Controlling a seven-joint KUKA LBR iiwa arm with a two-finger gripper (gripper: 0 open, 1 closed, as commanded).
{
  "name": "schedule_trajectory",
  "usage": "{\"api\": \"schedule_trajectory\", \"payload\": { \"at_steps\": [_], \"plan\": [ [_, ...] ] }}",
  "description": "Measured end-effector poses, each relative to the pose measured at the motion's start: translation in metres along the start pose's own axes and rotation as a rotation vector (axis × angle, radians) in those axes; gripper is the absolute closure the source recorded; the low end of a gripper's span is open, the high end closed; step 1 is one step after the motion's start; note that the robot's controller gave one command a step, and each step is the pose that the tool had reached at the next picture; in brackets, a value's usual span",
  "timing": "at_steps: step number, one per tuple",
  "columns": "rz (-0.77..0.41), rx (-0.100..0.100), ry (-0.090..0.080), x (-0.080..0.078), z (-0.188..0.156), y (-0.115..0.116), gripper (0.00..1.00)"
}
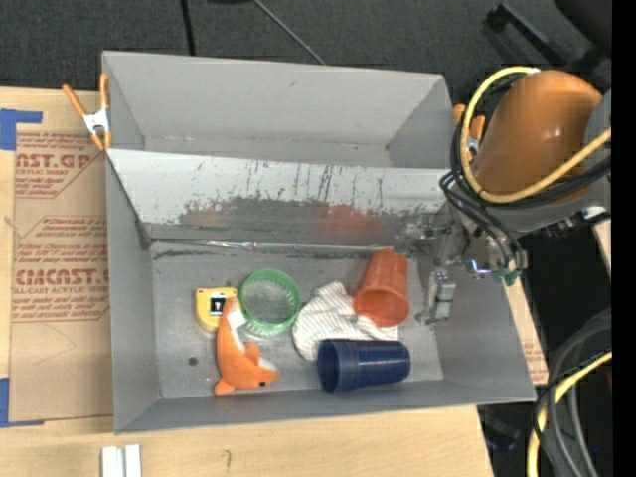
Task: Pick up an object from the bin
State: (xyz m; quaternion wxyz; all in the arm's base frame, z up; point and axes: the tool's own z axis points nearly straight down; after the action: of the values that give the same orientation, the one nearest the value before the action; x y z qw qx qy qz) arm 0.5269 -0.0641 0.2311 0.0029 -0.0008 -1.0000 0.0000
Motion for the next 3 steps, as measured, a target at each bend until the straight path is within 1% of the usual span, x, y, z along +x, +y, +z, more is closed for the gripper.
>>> {"api": "schedule_trajectory", "payload": {
  "at_steps": [1, 2, 3],
  "plan": [
    [-0.002, 0.001, -0.008, -0.001, -0.005, 0.0, 0.0],
    [0.069, -0.001, -0.013, -0.006, 0.066, 0.029, 0.0],
    [-0.01, 0.0, -0.003, -0.012, 0.076, 0.077, 0.0]
  ]
}}
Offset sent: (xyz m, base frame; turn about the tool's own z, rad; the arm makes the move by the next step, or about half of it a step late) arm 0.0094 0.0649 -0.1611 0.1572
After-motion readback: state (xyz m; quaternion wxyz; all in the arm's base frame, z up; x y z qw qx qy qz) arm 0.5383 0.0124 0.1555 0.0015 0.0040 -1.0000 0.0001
